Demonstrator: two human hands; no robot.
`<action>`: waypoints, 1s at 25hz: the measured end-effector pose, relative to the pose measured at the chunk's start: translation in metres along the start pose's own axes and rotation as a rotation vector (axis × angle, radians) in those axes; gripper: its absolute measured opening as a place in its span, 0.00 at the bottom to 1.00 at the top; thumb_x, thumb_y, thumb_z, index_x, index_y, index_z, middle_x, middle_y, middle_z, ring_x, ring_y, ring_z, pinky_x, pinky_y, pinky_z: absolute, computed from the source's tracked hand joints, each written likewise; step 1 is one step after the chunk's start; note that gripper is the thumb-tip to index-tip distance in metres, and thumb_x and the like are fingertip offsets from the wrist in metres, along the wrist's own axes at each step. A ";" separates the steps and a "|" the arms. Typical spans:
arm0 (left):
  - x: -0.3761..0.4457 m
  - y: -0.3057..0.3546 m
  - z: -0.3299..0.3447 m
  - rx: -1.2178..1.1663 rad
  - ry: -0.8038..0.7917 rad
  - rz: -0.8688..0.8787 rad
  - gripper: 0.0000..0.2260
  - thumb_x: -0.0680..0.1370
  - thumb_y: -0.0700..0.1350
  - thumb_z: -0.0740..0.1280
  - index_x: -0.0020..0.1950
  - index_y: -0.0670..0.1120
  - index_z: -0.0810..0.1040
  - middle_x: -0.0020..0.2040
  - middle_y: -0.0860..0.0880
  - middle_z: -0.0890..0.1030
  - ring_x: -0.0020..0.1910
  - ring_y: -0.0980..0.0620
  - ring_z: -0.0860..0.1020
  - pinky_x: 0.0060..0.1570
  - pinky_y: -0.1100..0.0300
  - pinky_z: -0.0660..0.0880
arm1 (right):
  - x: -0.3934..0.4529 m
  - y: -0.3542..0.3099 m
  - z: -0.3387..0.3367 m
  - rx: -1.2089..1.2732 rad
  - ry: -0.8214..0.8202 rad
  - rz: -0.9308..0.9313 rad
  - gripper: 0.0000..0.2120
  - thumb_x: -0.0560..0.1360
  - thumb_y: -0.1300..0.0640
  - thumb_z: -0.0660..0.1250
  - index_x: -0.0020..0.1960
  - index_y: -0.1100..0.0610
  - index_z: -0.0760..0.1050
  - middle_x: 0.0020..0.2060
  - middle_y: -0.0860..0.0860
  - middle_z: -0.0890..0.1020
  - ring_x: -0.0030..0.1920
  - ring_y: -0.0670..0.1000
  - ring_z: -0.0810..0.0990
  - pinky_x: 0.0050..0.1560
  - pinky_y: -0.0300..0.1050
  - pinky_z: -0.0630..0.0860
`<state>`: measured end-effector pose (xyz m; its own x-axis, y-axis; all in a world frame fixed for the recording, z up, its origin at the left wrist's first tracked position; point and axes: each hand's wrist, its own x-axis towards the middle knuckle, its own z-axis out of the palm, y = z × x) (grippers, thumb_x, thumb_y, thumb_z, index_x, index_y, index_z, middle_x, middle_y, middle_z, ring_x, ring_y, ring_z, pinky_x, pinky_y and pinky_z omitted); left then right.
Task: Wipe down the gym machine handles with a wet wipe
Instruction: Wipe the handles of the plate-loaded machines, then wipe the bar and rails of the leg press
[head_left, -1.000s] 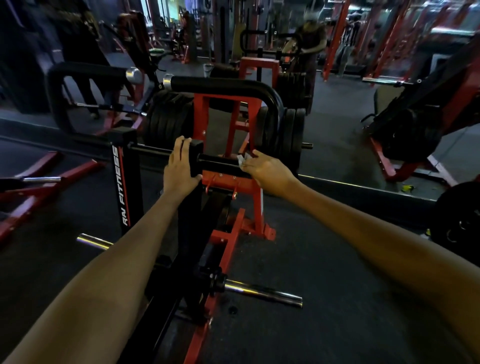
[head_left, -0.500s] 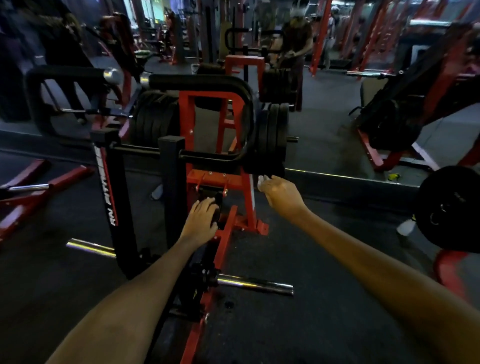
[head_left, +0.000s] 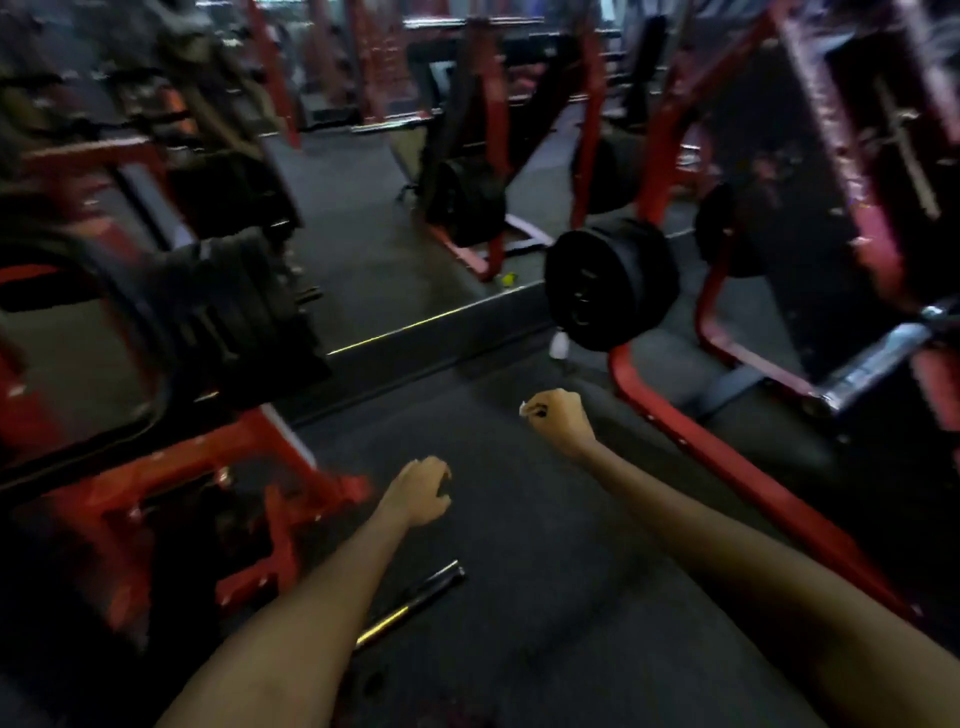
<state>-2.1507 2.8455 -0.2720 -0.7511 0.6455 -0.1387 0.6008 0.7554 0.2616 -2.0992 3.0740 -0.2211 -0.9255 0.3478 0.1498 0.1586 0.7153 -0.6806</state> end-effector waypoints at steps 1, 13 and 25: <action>0.014 0.011 0.004 0.025 -0.056 0.048 0.17 0.76 0.45 0.65 0.64 0.43 0.72 0.64 0.45 0.73 0.63 0.47 0.71 0.64 0.58 0.62 | -0.005 0.013 -0.010 -0.010 0.028 0.083 0.11 0.71 0.67 0.65 0.33 0.60 0.81 0.34 0.50 0.83 0.38 0.43 0.79 0.40 0.38 0.72; 0.099 0.175 0.029 0.188 -0.311 0.709 0.18 0.77 0.48 0.64 0.66 0.43 0.70 0.65 0.45 0.72 0.63 0.45 0.72 0.63 0.55 0.66 | -0.136 0.108 -0.068 -0.065 0.313 0.739 0.08 0.70 0.64 0.66 0.45 0.59 0.83 0.45 0.54 0.85 0.49 0.51 0.82 0.54 0.48 0.78; 0.090 0.358 0.102 0.381 -0.494 1.102 0.20 0.78 0.47 0.64 0.68 0.44 0.68 0.65 0.45 0.71 0.64 0.46 0.71 0.63 0.55 0.67 | -0.280 0.196 -0.150 -0.019 0.585 1.056 0.07 0.70 0.65 0.67 0.45 0.62 0.83 0.45 0.55 0.85 0.47 0.49 0.82 0.52 0.46 0.78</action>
<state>-1.9753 3.1850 -0.2880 0.3283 0.8624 -0.3853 0.9430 -0.2759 0.1860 -1.7574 3.2076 -0.2892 -0.0419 0.9848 -0.1684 0.7527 -0.0797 -0.6536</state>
